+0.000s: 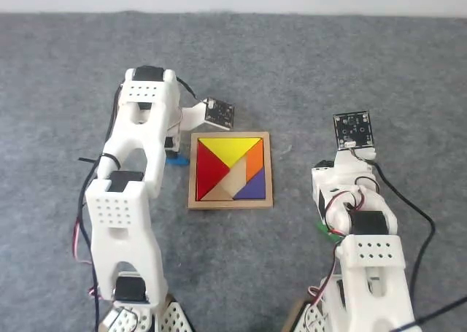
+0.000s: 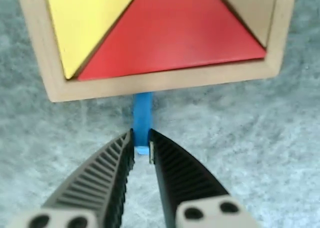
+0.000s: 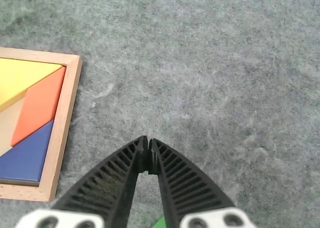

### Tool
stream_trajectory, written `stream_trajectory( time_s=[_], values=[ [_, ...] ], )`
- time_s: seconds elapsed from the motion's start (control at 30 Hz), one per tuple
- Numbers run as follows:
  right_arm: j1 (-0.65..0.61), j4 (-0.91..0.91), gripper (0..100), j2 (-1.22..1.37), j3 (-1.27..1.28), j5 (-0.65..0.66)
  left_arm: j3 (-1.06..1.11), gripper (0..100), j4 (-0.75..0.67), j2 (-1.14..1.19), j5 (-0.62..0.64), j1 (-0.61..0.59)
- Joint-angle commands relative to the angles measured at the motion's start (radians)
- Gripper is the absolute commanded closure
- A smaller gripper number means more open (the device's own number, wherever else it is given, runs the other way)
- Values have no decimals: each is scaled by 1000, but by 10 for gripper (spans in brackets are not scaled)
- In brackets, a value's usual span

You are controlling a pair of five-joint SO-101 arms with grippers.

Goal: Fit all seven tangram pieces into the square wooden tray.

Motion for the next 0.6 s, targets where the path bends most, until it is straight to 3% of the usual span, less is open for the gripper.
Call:
stream_trajectory(
  time_s=[0.0,0.33,0.57],
  values=[
    [8,-19,991,5,-5,12,2,963,28,20,2,2],
    [5,-16,991,5,-5,12,2,926,38,23,8,-2],
    [7,-16,991,5,-5,12,2,974,35,23,8,-2]
  ],
)
